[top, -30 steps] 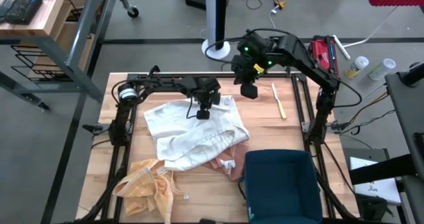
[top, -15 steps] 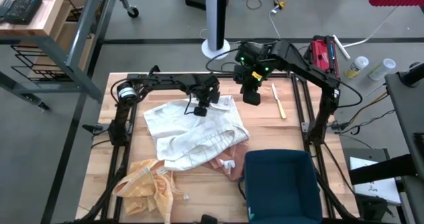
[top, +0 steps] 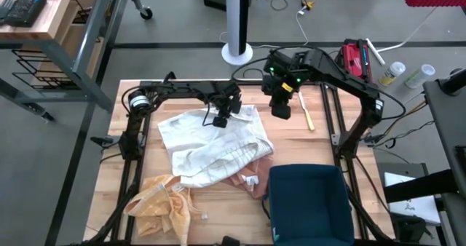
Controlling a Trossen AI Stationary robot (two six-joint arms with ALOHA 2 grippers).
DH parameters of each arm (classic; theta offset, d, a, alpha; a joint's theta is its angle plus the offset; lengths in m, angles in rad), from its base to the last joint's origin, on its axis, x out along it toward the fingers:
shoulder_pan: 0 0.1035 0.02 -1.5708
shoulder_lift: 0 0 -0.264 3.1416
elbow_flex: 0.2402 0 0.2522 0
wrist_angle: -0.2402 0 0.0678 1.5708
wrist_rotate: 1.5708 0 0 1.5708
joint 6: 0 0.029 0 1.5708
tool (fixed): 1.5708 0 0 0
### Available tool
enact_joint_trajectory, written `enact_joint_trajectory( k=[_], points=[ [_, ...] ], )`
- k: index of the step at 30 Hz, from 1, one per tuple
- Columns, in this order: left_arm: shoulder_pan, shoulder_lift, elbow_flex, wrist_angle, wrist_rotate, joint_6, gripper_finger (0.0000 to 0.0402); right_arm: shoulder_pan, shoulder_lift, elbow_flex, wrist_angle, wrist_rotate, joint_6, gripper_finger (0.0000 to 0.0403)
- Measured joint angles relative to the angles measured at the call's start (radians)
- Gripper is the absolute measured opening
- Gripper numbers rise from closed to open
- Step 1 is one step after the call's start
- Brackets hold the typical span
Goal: Fold towel
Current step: Fold the white towel
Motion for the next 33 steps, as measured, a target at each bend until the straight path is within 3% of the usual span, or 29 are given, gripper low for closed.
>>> enact_joint_trajectory(
  k=[7, 11, 16, 19, 24, 33],
  points=[
    [0.001, 0.0, -0.014, 0.055, -0.041, -0.016, 0.0009, 0.0, -0.026, -0.05, 0.039, 0.0, 0.032, 0.0],
    [0.001, -0.004, -0.013, 0.055, -0.11, -0.016, 0.0002, 0.0, -0.034, -0.076, 0.05, 0.0, 0.04, 0.0],
    [0.009, -0.034, -0.006, 0.062, -0.124, -0.004, 0.0, 0.0, -0.04, -0.109, 0.058, 0.001, 0.04, 0.0],
    [0.03, -0.048, -0.006, 0.073, -0.124, -0.002, 0.0, 0.0, -0.041, -0.123, 0.058, 0.001, 0.039, 0.0],
    [0.042, -0.078, -0.005, 0.057, 0.075, -0.035, 0.0007, 0.0, -0.041, -0.132, 0.062, 0.001, 0.039, 0.0],
    [-0.005, -0.079, -0.038, 0.043, 0.066, -0.049, 0.0084, 0.0, -0.041, -0.132, 0.081, 0.001, 0.039, 0.0]
  ],
)
